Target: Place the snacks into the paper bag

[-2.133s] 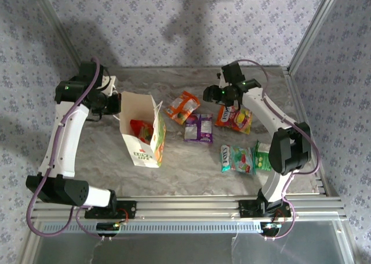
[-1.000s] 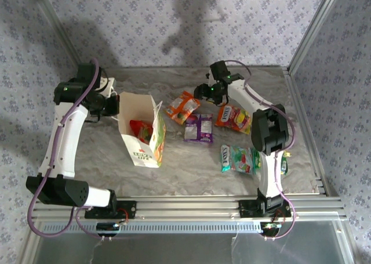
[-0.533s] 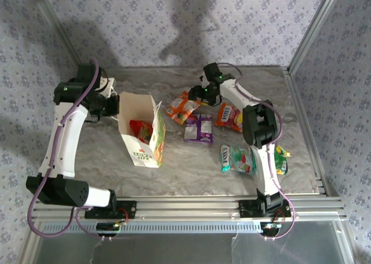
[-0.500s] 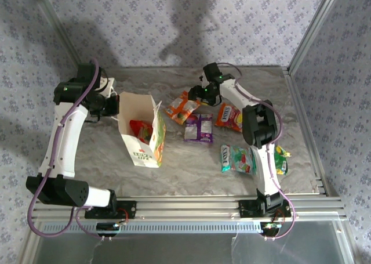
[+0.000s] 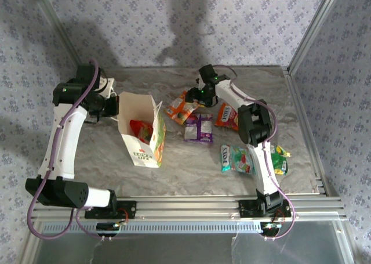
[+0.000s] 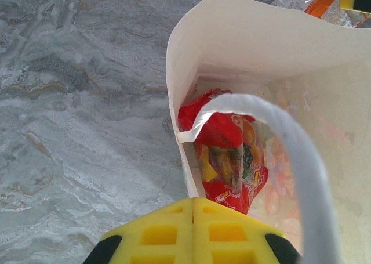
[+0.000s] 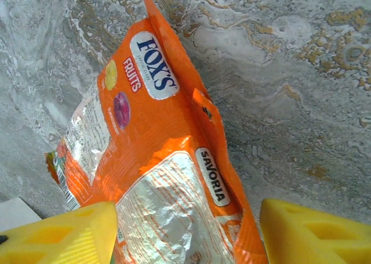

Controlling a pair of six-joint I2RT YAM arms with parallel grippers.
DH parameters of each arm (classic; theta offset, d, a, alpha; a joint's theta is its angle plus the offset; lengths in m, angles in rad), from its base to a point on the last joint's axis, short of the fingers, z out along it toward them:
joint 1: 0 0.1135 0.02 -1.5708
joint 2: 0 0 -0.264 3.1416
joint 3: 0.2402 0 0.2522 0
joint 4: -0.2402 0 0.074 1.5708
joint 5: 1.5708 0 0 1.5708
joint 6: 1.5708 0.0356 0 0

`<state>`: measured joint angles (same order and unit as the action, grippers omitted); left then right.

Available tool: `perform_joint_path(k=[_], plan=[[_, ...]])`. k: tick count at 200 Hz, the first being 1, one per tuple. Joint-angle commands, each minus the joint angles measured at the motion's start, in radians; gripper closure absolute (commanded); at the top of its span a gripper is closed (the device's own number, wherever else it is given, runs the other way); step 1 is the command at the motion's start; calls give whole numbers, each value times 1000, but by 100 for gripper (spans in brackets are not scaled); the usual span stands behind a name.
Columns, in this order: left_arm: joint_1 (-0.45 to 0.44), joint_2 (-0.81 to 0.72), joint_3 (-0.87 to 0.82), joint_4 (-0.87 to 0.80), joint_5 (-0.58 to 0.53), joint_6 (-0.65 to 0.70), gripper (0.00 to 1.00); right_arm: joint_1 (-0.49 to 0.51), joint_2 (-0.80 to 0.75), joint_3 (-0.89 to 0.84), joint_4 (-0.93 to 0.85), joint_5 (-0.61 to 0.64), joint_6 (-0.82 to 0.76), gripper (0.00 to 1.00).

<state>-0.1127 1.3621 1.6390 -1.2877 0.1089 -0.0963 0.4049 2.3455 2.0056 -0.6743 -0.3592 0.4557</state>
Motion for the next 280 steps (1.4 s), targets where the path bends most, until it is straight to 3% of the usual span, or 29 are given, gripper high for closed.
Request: perform_joint_path(k=[1,48,88,137,196,280], plan=[[7,-23,10,-45,19,18,100,7,28,43,-22,-28,8,35],[7,-33,10,-67,28,62,100,10,34,50,-27,-37,6,47],[7,-42,10,-102,11,101,99,12,33,50,-26,-41,2,66],[3,-47,-1,-113,19,107,98,13,30,50,-32,-35,-3,76],[3,-46,-5,-102,32,107,98,15,23,50,-37,-32,-16,100],[4,-43,17,-106,31,104,98,21,-56,48,-47,3,-46,100]])
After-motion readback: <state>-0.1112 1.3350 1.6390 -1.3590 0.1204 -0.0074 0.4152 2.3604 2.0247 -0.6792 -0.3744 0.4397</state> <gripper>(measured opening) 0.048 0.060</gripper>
